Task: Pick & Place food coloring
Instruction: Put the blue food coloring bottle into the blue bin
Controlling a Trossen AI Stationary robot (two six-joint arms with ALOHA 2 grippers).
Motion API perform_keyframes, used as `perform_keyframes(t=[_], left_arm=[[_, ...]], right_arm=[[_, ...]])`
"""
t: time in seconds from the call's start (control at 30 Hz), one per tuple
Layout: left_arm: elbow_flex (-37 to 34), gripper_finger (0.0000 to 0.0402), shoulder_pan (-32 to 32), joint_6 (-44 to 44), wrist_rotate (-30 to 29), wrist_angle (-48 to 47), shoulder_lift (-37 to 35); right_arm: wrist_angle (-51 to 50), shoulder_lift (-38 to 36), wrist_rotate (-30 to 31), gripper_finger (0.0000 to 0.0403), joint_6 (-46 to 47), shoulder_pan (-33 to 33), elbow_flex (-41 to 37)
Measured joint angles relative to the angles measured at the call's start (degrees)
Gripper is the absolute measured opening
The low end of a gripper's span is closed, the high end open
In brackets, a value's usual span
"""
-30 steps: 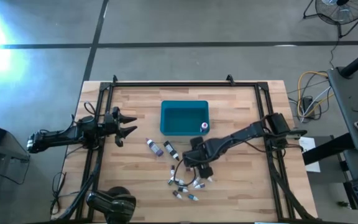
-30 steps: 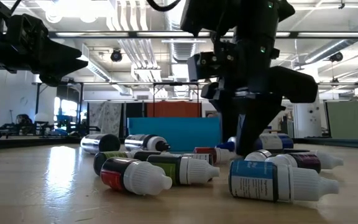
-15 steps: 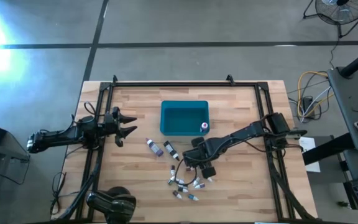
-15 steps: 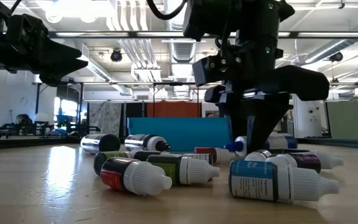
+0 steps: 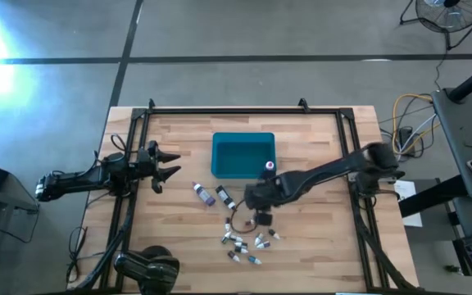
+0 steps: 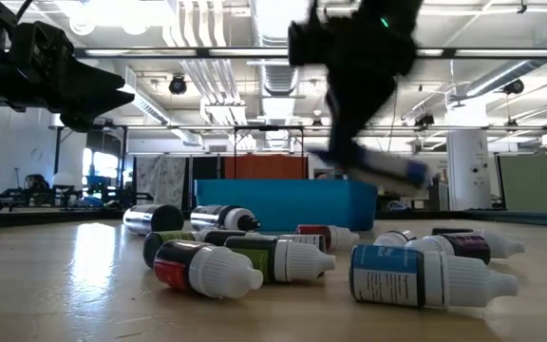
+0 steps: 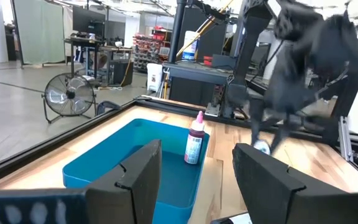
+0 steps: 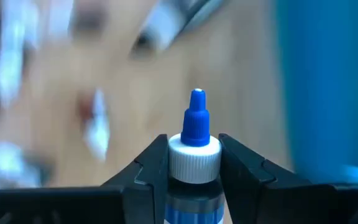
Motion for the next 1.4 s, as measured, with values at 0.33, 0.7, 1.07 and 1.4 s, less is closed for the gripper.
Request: perform_keyframes(t=[0.33, 0.7, 1.07, 1.4], left_arm=[[0.0, 0.0176, 0.0, 0.0, 0.0, 0.0, 0.0], [0.0, 0.0176, 0.0, 0.0, 0.0, 0.0, 0.0], [0.0, 0.0176, 0.0, 0.0, 0.0, 0.0, 0.0], [0.0, 0.0176, 0.0, 0.0, 0.0, 0.0, 0.0]], right_arm=[[6.2, -19.5, 40.6, 0.0103, 23.6, 3.1, -5.3], [18.7, -33.5, 42.7, 0.0105, 28.7, -7.4, -25.3], [21.2, -40.0, 44.7, 0.0107, 41.6, -7.6, -44.4], [21.3, -39.2, 42.2, 0.0124, 48.7, -7.5, -51.5]])
